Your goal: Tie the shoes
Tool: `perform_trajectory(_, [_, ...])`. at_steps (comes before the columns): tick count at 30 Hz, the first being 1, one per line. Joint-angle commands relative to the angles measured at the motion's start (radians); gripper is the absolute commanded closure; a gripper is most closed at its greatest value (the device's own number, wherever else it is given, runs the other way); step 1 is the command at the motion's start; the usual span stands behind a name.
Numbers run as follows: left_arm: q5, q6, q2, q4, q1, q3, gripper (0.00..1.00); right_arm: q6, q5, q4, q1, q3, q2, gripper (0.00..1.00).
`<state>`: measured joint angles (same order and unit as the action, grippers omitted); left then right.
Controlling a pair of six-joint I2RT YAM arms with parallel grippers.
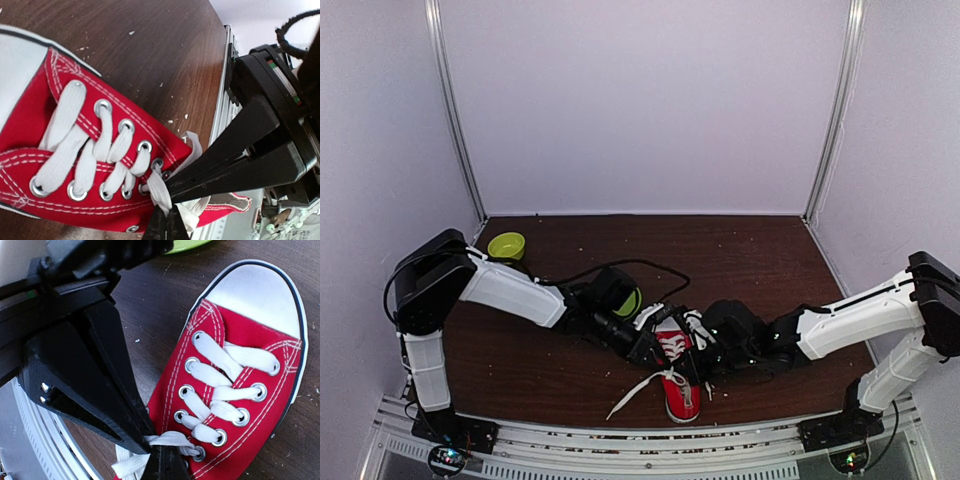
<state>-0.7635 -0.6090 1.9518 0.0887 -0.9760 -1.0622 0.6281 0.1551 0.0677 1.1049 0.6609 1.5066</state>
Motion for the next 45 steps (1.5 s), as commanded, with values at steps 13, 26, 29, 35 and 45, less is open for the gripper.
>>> perform_trajectory(13, [0.089,-0.02,-0.075,0.09,-0.003,0.056,1.0,-0.018,-0.104,-0.119,0.004,-0.038,-0.181,0.91])
perform_trajectory(26, [0.089,-0.033,-0.082,0.109,-0.001,0.068,1.0,-0.028,-0.061,-0.104,0.079,-0.032,-0.161,0.71])
perform_trajectory(29, [0.087,-0.034,-0.082,0.109,-0.001,0.068,1.0,-0.032,-0.059,-0.096,0.086,-0.013,-0.126,0.71])
perform_trajectory(35, [0.089,-0.032,-0.083,0.11,-0.001,0.07,1.0,-0.042,-0.07,-0.103,0.092,0.008,-0.078,0.83])
perform_trajectory(45, [0.089,-0.016,-0.117,0.112,0.023,0.108,1.0,-0.014,-0.24,-0.252,0.088,0.007,-0.18,1.0])
